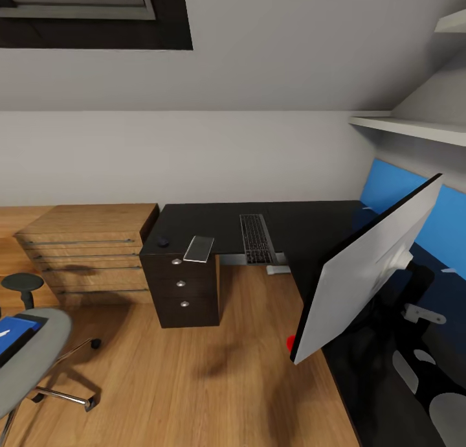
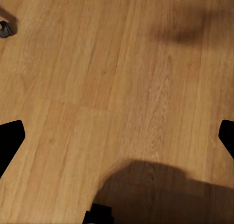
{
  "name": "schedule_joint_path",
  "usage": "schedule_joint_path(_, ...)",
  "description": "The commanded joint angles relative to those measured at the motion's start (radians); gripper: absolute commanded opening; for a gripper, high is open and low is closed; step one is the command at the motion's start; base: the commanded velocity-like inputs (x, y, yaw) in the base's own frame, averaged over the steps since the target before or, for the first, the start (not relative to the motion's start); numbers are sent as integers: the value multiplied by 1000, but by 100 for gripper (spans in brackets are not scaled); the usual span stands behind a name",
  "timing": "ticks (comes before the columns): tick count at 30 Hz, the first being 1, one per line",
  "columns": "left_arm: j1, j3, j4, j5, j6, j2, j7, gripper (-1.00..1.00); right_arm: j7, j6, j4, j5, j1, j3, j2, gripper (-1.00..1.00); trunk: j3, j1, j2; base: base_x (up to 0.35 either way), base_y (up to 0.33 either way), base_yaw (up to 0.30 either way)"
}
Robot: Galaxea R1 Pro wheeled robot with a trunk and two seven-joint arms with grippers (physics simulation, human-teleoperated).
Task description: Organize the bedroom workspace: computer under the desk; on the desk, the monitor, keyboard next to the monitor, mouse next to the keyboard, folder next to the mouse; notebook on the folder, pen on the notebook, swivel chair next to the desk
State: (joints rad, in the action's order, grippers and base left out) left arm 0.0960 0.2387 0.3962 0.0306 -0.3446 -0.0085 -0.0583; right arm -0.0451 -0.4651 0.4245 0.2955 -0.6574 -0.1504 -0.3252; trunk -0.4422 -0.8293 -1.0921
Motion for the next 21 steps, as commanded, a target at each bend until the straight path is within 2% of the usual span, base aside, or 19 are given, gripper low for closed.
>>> schedule_joint_path(1,1,5,0,3,-2,-1,-6,100,0,-3,0,4,-1,3,0,100,-1,0,-1,0,0,0)
schedule_joint_path(20,1,5,0,2,-3,-1,-6,100,0,-2,-1,2,-1,3,0,100,-1,0,-1,0,0,0)
schedule_joint_path(21,1,5,0,2,-3,-1,-6,100,0,-2,-1,2,-1,3,-1,-100,-1,0,-1,0,0,0)
